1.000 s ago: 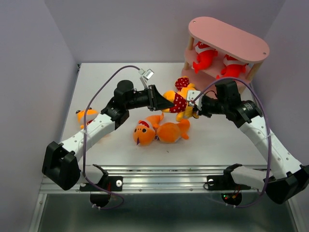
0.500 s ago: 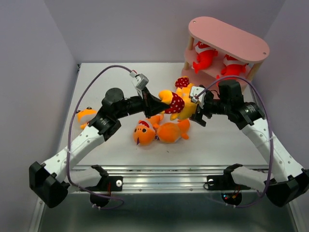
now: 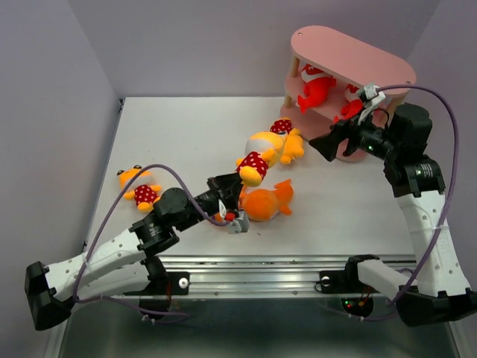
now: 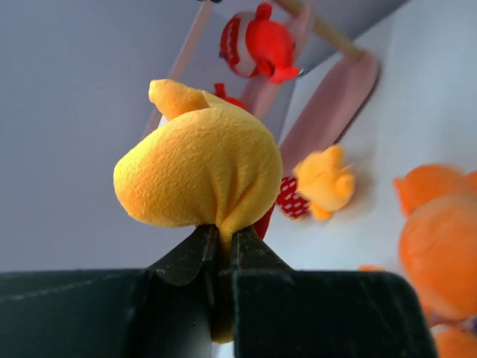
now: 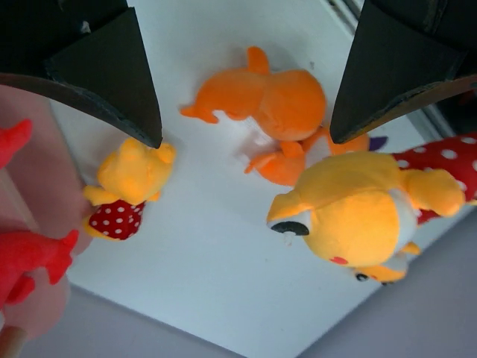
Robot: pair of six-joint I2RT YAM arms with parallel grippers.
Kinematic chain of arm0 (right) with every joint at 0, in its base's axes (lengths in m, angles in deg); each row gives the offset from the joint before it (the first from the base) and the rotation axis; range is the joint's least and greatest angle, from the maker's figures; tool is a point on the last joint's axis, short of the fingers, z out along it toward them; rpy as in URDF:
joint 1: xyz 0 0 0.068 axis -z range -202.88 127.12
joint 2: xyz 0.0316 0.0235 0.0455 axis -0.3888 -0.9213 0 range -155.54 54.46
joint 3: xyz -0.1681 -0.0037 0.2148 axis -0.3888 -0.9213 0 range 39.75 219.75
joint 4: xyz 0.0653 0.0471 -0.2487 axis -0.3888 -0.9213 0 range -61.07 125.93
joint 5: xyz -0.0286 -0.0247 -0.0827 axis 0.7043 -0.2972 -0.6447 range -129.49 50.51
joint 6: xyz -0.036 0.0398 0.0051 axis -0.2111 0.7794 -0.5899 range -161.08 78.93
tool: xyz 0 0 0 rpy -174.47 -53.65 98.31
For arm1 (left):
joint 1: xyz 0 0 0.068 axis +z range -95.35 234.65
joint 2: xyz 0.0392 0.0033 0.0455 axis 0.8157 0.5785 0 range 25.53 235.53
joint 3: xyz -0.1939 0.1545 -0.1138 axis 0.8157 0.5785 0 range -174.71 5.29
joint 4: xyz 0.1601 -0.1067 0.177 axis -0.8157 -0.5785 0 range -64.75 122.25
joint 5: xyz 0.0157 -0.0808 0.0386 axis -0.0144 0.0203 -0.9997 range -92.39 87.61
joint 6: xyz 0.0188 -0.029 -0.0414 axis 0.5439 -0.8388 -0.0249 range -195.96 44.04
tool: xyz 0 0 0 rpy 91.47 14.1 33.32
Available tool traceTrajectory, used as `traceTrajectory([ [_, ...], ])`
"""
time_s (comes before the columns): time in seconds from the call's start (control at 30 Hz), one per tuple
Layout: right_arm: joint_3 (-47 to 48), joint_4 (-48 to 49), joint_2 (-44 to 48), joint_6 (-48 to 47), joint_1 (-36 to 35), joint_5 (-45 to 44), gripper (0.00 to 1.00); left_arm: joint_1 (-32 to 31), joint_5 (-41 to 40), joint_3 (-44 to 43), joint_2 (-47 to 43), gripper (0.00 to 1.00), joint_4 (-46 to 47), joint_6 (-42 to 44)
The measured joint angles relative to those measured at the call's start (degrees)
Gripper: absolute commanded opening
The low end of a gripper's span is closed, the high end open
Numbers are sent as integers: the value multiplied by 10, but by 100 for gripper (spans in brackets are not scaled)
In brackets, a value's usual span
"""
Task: Place and organize the stuffed toys onto the shelf
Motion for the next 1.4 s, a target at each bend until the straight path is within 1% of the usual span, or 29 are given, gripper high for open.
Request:
traceTrajectory([
  [0.07, -2, 36, -14, 116, 35, 34, 100, -30, -58, 18, 11, 0, 18, 114],
  [0.1, -2, 47, -18, 146, 42, 44, 100, -40, -82, 23, 19, 0, 26, 159],
  [0.13, -8, 71, -29, 203, 53, 64, 100, -52, -110, 27, 26, 0, 38, 203],
  [0.17, -15, 95, -39, 258, 58, 86, 100, -63, -133, 28, 36, 0, 43, 239],
  [0.2, -22, 108, -47, 279, 61, 95, 100, -78, -160, 28, 46, 0, 53, 271],
  [0.23, -34, 131, -57, 328, 62, 117, 100, -93, -182, 28, 57, 0, 64, 300],
  [0.33, -73, 191, -77, 424, 62, 160, 100, -143, -244, 23, 96, 0, 102, 378],
  [0.4, -107, 230, -86, 491, 62, 185, 100, -159, -261, 13, 120, 0, 114, 403],
  [0.47, -126, 253, -90, 526, 62, 197, 100, -170, -276, -6, 154, 0, 125, 430],
  [0.63, -136, 307, -90, 591, 62, 220, 100, -185, -292, -34, 210, 0, 153, 462],
  [0.8, -164, 388, -85, 655, 62, 242, 100, -198, -297, -49, 244, 0, 175, 473],
  [0.87, -188, 423, -83, 683, 62, 246, 97, -203, -300, -51, 253, 0, 183, 475],
  [0.93, -204, 441, -83, 702, 63, 247, 88, -206, -302, -54, 259, 0, 188, 475],
  [0.97, -210, 448, -83, 711, 63, 248, 80, -208, -303, -56, 262, 0, 190, 476],
  [1.0, -213, 454, -83, 715, 63, 248, 67, -209, -303, -59, 266, 0, 192, 476],
  [1.07, -217, 467, -83, 727, 63, 249, 50, -213, -305, -65, 272, 0, 198, 476],
  [1.1, -218, 477, -83, 736, 63, 251, 34, -215, -305, -68, 276, 0, 202, 476],
  [1.17, -218, 499, -83, 746, 64, 255, 20, -218, -306, -71, 281, 0, 211, 474],
  [1.2, -218, 512, -82, 755, 64, 259, 10, -221, -307, -71, 284, 4, 220, 468],
  [1.23, -218, 519, -82, 761, 64, 262, 5, -223, -308, -71, 286, 11, 225, 463],
  [1.27, -218, 525, -81, 763, 64, 265, 1, -225, -310, -71, 287, 31, 230, 457],
  [1.33, -218, 530, -76, 764, 64, 268, 1, -231, -315, -70, 288, 50, 250, 425],
  [1.37, -218, 532, -72, 762, 64, 268, 1, -235, -316, -68, 288, 64, 266, 406],
  [1.4, -218, 535, -69, 760, 66, 268, 1, -240, -318, -66, 287, 69, 278, 388],
])
